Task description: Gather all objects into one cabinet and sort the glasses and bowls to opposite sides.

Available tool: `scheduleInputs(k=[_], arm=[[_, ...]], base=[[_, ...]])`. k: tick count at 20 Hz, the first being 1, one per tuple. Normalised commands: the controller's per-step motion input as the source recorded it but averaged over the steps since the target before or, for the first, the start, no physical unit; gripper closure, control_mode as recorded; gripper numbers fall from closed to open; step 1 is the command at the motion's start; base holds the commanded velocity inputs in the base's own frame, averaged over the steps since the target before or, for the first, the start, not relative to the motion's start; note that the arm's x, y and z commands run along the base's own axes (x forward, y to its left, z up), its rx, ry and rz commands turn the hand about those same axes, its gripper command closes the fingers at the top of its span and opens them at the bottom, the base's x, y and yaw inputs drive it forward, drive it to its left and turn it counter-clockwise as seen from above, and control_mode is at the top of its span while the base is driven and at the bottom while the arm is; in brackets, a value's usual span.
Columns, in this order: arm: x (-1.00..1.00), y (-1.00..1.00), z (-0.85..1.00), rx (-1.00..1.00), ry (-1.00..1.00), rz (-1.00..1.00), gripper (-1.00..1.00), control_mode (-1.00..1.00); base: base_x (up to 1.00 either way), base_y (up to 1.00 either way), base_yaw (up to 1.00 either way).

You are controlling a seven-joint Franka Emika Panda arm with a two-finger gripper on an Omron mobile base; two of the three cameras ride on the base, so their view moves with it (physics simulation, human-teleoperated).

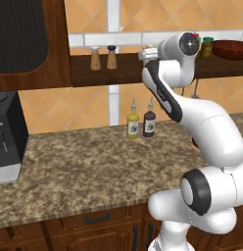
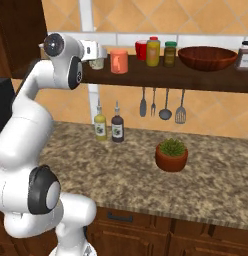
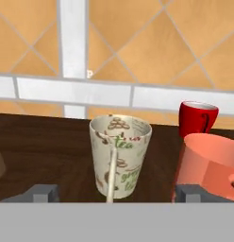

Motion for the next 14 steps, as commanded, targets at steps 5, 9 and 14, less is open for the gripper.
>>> scheduleInputs(k=[5,9,14], arm=[[-1.0,-0.22,0.55,0.0,0.0,-0.01,-1.0,-1.0],[-1.0,-0.45,0.18,0.0,0.02,-0.01,-1.0,-1.0],[-1.0,-0.76,-0.22,0.0,0.01,0.0,-1.0,-1.0]], base=[[0.0,0.0,0.0],[0.0,0.0,0.0],[0.0,0.0,0.0]])
